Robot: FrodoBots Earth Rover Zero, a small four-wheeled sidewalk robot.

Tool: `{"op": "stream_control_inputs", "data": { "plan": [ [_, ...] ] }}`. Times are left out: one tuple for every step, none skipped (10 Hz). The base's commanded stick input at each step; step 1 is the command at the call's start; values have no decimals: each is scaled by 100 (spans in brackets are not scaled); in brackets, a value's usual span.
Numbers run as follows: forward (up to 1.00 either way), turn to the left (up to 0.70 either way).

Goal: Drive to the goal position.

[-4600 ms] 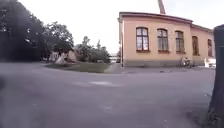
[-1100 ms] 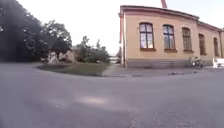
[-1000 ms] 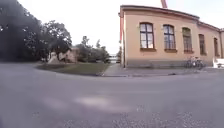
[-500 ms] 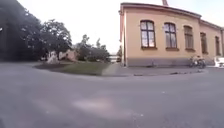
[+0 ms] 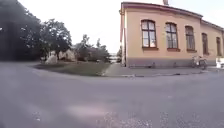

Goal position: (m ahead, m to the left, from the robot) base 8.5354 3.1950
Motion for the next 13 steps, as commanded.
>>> {"op": "stream_control_inputs", "data": {
  "plan": [
    [44,2],
    [44,2],
    [44,2],
    [44,2],
    [44,2],
    [44,2],
    [44,2],
    [44,2],
    [44,2],
    [44,2],
    [44,2],
    [44,2],
    [44,2]
  ]
}}
